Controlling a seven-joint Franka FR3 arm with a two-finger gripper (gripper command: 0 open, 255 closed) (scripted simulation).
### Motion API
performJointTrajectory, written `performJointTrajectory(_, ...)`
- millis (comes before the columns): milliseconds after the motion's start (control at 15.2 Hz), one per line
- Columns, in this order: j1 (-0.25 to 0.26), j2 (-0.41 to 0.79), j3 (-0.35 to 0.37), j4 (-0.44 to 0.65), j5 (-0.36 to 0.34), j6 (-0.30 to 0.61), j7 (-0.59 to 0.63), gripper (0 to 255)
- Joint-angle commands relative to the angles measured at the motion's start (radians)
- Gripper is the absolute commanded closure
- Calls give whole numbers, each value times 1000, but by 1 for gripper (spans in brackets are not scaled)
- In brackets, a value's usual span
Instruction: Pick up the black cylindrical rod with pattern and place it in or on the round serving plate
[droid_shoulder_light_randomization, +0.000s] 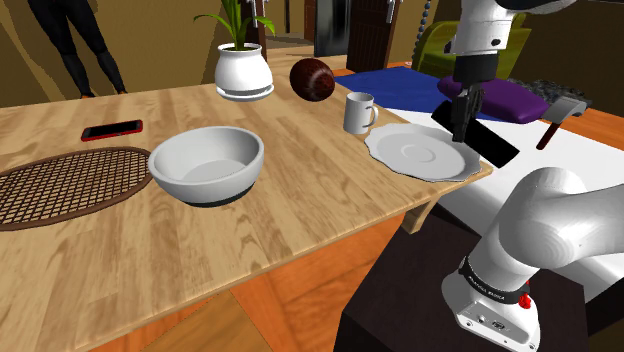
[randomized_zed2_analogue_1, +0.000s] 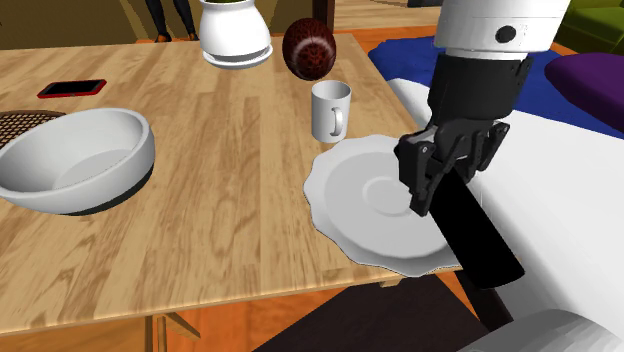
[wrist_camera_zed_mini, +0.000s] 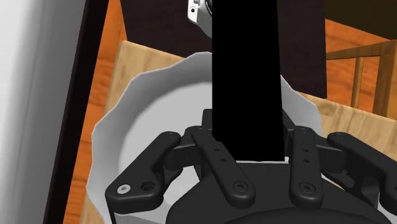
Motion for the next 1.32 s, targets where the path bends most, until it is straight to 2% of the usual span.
performJointTrajectory(0,-13,-113,8,29,0,-16,-3,255)
performJointTrajectory(528,37,218,-32,220,13,126,-22,255)
performJointTrajectory(1254,29,197,-44,71,0,253,-27,255)
